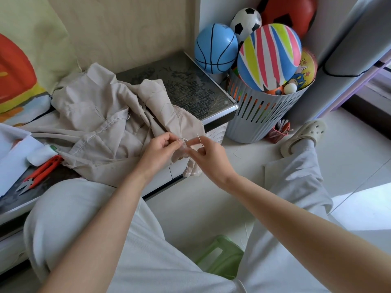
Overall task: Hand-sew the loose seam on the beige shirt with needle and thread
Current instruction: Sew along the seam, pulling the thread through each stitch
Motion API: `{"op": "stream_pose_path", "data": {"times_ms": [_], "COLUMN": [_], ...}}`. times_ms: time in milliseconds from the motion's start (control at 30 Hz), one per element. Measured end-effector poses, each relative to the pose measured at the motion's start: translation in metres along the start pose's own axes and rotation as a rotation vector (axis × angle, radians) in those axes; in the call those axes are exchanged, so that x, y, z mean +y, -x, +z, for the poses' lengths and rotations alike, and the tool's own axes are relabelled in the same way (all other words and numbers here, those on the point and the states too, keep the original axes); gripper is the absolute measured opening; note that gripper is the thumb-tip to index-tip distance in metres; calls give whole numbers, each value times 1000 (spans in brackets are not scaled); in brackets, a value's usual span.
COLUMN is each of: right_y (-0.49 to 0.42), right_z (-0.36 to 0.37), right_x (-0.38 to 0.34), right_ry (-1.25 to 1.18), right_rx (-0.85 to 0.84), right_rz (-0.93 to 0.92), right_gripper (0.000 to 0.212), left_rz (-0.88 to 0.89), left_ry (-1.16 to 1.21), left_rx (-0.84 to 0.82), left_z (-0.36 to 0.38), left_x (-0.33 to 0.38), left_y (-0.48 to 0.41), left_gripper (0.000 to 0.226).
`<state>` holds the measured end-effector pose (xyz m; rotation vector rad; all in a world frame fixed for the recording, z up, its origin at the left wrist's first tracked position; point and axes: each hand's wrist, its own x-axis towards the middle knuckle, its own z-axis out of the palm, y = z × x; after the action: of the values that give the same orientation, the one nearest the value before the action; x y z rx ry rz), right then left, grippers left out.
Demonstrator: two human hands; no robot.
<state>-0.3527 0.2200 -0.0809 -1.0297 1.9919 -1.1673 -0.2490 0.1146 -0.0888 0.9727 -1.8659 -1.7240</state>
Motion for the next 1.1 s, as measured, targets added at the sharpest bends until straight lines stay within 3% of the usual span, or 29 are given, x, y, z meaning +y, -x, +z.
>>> {"op": "stream_pose_path", "data": {"times_ms": [300,567,633,767,867,933,1100], "right_y": [-1,16,21,28,28,26,15], "right_z": [0,1,4,4,3,0,-4], "right_x": [-5,26,35,56,64,62,34], "right_ry": [-3,144,261,506,622,563,203], "right_rx": [-30,-48,-110,-349,-453,-401,-91], "right_rz": [35,2,-1,81,149,160,28], "right_gripper": [12,22,31,13,15,14,6], "left_rz": [4,24,28,40,48,48,47], "left_ry": [-53,-52,-37,-26,-22,-16,-42], "left_rx": [-23,10,8,12,21,21,26], "left_z": [0,1,1,1,0,1,0], "left_x": [-2,-6,-6,-6,-5,-5,-9], "left_y": [0,-2,-2,-2,-1,-2,-4], "left_gripper": [15,18,18,19,20,20,19]}}
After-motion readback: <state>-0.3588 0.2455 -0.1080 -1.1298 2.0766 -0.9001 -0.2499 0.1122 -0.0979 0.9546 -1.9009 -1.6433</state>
